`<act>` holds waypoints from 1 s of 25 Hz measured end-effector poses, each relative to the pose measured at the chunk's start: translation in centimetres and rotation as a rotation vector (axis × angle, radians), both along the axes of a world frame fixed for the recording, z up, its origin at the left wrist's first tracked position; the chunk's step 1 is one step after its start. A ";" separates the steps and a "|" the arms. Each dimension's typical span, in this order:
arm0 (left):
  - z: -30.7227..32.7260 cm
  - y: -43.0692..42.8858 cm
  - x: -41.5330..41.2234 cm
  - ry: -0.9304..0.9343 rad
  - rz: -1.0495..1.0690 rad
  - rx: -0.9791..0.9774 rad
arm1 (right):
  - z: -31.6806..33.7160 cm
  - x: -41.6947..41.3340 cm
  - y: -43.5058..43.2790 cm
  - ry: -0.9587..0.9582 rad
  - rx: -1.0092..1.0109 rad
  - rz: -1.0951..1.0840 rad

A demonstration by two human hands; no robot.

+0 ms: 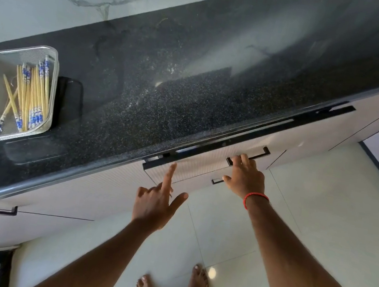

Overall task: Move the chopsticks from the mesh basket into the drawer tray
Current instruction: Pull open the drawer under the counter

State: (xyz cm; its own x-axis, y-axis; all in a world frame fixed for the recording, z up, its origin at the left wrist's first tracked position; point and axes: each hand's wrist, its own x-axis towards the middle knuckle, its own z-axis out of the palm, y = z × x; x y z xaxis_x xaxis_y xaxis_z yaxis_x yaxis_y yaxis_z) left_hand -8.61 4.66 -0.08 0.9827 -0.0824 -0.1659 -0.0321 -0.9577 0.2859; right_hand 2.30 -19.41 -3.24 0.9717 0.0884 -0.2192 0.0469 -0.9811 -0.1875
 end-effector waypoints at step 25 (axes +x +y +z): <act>8.3 5.5 -9.7 0.191 -0.391 -0.124 | 7.6 -20.3 3.2 -0.232 0.147 0.023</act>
